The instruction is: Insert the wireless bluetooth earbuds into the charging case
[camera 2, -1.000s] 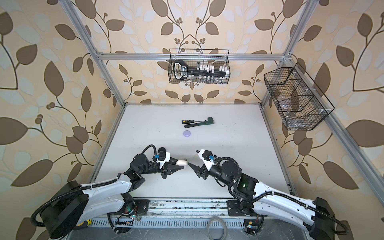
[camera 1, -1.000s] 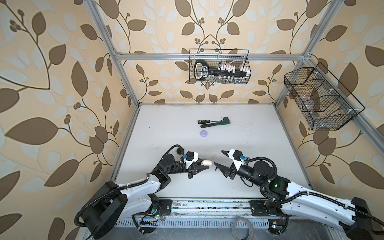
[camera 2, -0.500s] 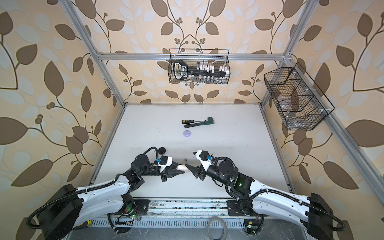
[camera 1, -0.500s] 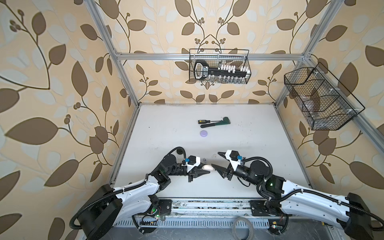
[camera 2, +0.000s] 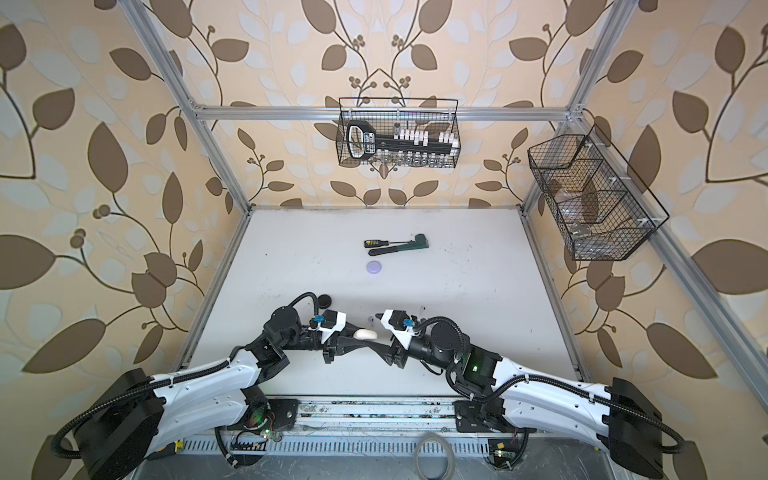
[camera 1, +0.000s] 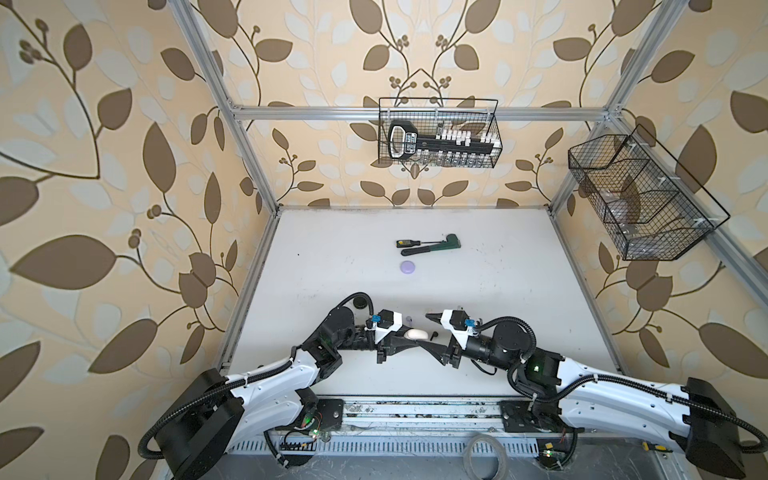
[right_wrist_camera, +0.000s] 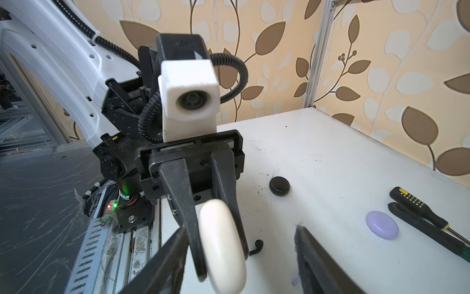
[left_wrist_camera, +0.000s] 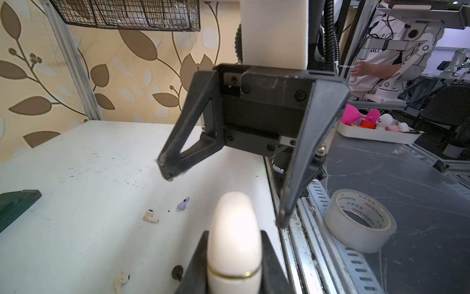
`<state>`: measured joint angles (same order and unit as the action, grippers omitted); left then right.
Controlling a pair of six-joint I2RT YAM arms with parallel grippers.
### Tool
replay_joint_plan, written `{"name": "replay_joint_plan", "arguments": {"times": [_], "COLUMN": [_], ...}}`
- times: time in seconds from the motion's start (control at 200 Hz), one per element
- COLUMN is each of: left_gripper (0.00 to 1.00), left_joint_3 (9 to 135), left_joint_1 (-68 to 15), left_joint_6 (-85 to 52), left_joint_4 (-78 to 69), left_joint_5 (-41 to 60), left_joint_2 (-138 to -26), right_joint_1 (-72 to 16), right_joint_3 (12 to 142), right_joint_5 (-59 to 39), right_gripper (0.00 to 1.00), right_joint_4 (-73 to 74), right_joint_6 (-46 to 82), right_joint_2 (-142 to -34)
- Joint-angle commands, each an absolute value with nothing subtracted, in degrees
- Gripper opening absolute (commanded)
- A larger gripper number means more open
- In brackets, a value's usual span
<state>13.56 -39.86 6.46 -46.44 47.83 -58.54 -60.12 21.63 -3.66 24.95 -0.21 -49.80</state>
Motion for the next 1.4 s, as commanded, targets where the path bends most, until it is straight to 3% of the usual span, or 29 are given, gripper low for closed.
{"name": "replay_joint_plan", "arguments": {"times": [0.0, 0.5, 0.965, 1.09, 1.23, 1.395], "left_gripper": [0.00, 0.00, 0.00, 0.00, 0.00, 0.00], "left_joint_3": [15.73, 15.64, 14.86, 13.68, 12.20, 10.53], "left_joint_1": [-40.52, -40.68, -40.69, -40.69, -40.64, -40.61], "left_joint_6": [7.69, 7.74, 7.48, 7.16, 6.67, 6.32], "left_joint_4": [-47.55, -47.88, -49.33, -51.39, -54.64, -57.60], "left_joint_5": [49.45, 50.55, 49.54, 47.46, 45.17, 41.98], "left_joint_2": [-57.22, -57.22, -57.48, -57.61, -58.26, -58.65], "right_joint_1": [-60.43, -59.86, -57.29, -56.80, -55.66, -52.46], "right_joint_3": [22.17, 21.56, 23.34, 25.40, 27.94, 30.22], "right_joint_5": [-2.41, 10.25, 12.81, 17.33, 20.83, 23.62], "right_gripper": [0.67, 0.60, 0.61, 0.61, 0.49, 0.47], "right_joint_4": [25.47, 25.74, 23.67, 20.06, 13.79, 2.86], "right_joint_6": [-2.24, 0.03, 5.99, 11.71, 20.41, 34.39], "right_joint_2": [-51.35, -50.23, -49.93, -49.02, -46.66, -43.52]}}
